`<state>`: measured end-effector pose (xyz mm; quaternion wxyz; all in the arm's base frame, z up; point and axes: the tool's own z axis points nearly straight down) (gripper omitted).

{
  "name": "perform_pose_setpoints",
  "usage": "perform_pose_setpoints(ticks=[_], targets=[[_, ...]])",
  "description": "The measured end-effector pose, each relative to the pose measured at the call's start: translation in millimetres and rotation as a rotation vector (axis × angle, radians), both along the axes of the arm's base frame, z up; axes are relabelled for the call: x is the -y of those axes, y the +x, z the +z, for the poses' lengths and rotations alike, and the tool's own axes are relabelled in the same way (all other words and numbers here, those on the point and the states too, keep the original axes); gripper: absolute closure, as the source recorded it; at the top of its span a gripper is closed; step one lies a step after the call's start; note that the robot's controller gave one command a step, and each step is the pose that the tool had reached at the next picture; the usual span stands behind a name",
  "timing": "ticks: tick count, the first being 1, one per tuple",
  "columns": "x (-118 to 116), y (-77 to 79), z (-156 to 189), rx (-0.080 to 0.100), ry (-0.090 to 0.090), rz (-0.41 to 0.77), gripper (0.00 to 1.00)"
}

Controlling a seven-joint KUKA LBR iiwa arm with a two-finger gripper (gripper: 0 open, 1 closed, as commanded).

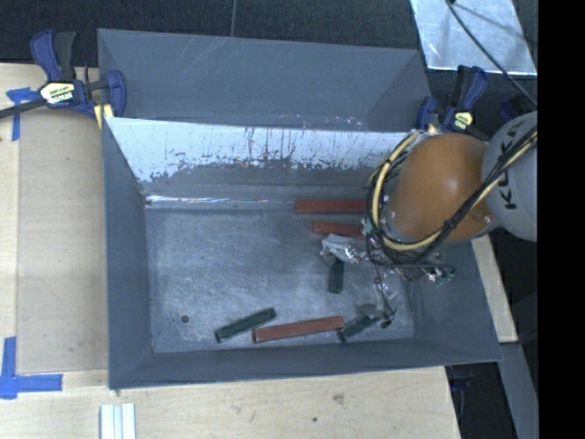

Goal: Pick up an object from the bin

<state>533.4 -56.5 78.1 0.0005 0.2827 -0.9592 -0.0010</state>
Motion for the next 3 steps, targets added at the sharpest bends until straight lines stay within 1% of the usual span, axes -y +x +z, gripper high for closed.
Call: perform_pose_setpoints(ticks=[1, 2, 3], targets=[[-53, 37.6, -8, 0.007, 0.001, 0.407, 0.00], [-52, 37.7, -7, 0.007, 0.001, 0.401, 1.00], [-27, 77.4, 196, 0.015, -0.004, 0.369, 1.00]])
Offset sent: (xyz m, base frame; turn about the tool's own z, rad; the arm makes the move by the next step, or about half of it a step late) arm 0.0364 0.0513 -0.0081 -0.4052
